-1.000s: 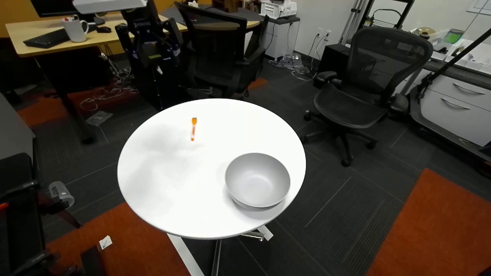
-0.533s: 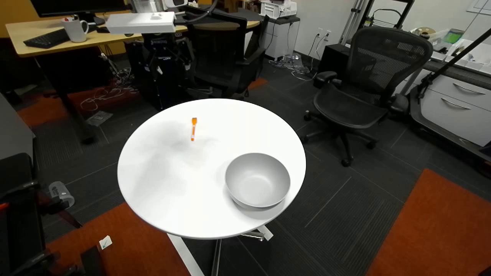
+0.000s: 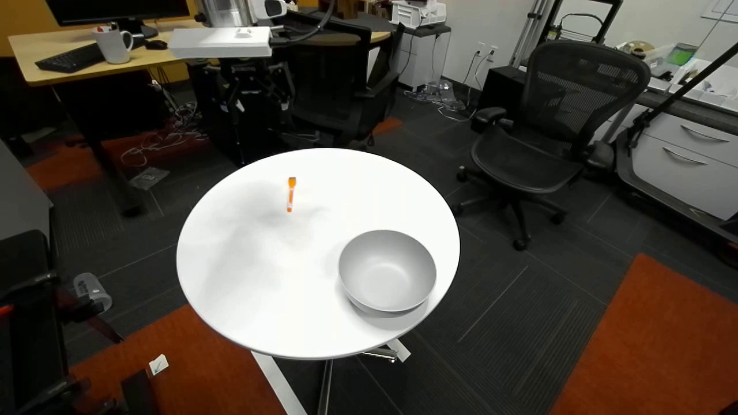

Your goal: Put the thing on the table inside the bowl

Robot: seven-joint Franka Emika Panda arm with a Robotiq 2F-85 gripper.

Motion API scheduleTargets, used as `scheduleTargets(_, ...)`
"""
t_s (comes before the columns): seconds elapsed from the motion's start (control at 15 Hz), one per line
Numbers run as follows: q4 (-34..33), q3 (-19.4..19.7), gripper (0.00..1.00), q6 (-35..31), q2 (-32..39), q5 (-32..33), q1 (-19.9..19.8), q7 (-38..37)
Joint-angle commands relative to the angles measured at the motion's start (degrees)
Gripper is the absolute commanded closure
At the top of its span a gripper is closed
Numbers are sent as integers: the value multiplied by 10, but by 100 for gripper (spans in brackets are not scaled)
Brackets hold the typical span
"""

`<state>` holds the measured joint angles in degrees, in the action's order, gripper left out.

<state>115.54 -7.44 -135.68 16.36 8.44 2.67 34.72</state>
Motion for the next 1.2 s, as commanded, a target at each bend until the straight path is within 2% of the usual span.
scheduleTargets(0.0, -9, 1, 0, -5, 9, 2, -3, 2)
scheduleTargets(0.33, -61, 1, 0, 1, 71, 2, -16, 31)
scheduleTargets(0.73, -134, -11, 0, 7, 158, -13, -38, 100)
scheduleTargets(1.13, -181, -17, 0, 4, 221, -12, -38, 124)
